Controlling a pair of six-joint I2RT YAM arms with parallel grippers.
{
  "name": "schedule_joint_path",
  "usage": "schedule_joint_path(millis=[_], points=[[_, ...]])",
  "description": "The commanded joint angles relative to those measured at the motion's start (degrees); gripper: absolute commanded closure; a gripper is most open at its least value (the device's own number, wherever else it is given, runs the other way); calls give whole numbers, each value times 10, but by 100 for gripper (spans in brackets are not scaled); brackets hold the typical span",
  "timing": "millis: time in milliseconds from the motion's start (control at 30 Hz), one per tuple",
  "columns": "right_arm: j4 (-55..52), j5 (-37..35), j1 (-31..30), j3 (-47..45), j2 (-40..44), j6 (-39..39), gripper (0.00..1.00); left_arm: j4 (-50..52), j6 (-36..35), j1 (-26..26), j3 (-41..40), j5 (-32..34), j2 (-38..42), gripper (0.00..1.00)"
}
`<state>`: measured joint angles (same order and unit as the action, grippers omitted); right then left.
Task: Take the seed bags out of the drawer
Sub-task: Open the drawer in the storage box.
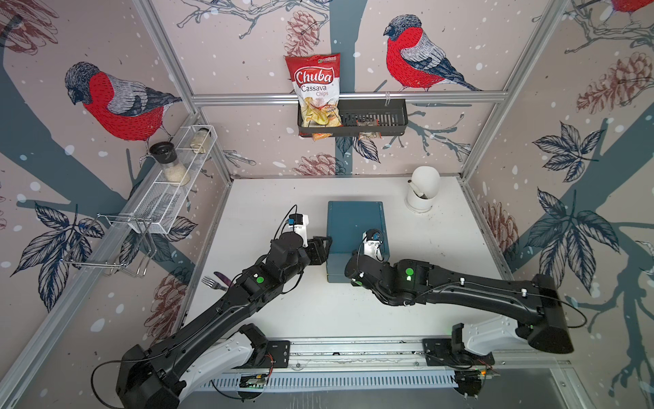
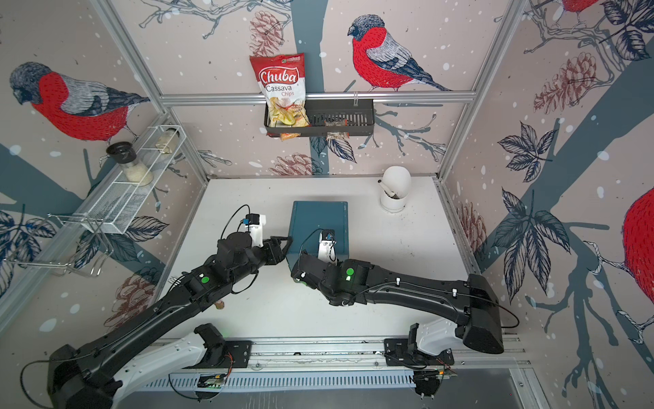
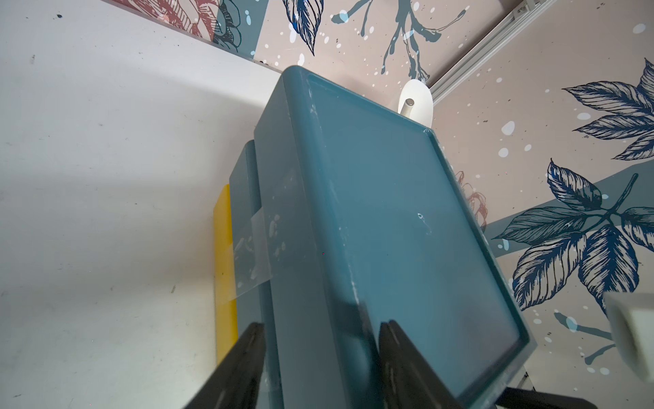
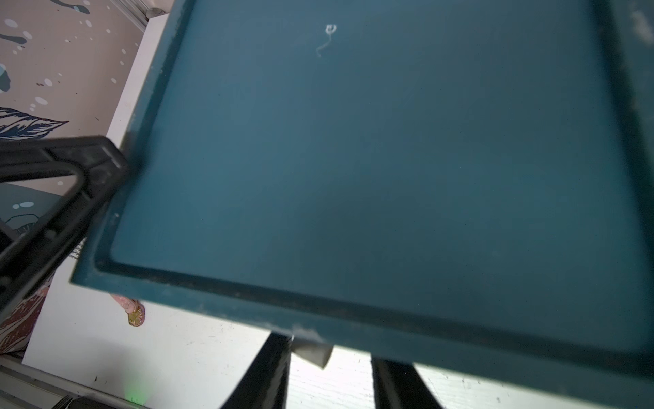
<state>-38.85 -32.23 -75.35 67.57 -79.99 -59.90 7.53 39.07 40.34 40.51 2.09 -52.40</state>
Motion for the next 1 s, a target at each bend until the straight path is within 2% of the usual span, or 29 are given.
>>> schedule_joint_path(millis=[0,200,433,533,633,767,967], points=[[25,-5,3,1,-4,14,62,5,-10,0,-4,-2,2,45],[32,-5,7,5,-14,19,75,4,-14,0,-6,-20,5,45],[18,-12,8,10,-21,16,99,-2,-15,0,-11,-39,12,41],[7,-12,6,16,-25,15,100,-10,-13,0,-14,-52,9,37],[6,-15,-2,15,-25,14,100,-11,-1,0,-17,-41,5,37],[1,-24,-18,13,-24,8,100,1,24,0,-23,-6,1,43],[-42,-64,-67,12,-21,-26,100,-5,64,0,-49,9,1,49]])
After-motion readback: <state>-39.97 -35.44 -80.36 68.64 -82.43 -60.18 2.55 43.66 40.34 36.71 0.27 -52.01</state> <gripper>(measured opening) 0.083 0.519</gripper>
